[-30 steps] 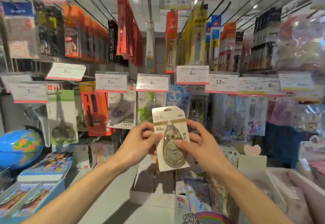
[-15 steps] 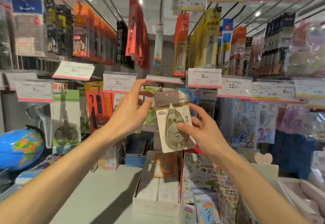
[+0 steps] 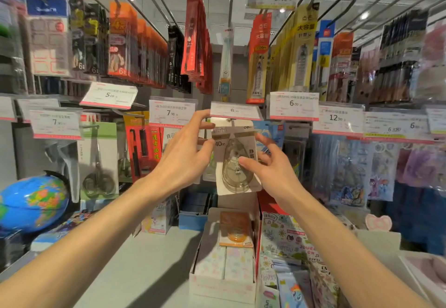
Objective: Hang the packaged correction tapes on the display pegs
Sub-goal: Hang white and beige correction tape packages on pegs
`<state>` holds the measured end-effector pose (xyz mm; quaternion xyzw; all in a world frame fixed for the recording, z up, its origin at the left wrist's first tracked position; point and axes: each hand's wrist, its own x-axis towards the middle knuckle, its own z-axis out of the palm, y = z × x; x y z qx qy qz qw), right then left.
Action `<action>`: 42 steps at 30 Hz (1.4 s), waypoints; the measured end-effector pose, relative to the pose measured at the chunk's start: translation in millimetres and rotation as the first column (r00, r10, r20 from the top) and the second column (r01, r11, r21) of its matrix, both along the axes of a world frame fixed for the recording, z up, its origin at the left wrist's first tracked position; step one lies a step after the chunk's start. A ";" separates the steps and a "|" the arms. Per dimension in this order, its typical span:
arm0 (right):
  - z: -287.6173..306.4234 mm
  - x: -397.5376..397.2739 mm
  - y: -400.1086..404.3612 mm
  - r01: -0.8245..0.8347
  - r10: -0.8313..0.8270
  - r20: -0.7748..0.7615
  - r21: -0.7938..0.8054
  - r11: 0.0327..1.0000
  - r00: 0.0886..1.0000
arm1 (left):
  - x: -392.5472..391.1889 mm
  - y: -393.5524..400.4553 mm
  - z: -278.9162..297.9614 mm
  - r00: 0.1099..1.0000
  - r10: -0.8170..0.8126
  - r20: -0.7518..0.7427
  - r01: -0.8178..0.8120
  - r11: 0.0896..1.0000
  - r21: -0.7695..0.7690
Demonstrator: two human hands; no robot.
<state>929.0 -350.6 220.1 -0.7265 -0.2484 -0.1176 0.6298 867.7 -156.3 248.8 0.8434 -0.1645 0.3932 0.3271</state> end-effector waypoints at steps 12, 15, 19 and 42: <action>-14.6 11.1 18.0 0.052 -0.052 0.002 -0.030 0.998 0.999 | 15.4 5.4 -50.5 0.996 0.085 0.013 -0.086 0.993 0.077; -17.8 12.5 20.9 0.096 -0.094 0.024 -0.069 0.993 0.995 | 25.5 2.9 -62.3 0.996 0.060 -0.060 -0.060 0.998 0.010; -19.8 7.8 21.9 0.152 -0.140 0.107 -0.117 0.981 0.984 | 34.8 -2.7 -64.0 0.991 -0.014 -0.133 0.004 0.997 -0.074; -33.5 5.9 5.3 0.285 -0.136 0.323 -0.477 0.831 0.937 | 53.1 -8.6 -75.6 0.994 0.026 -0.105 -0.029 0.999 -0.026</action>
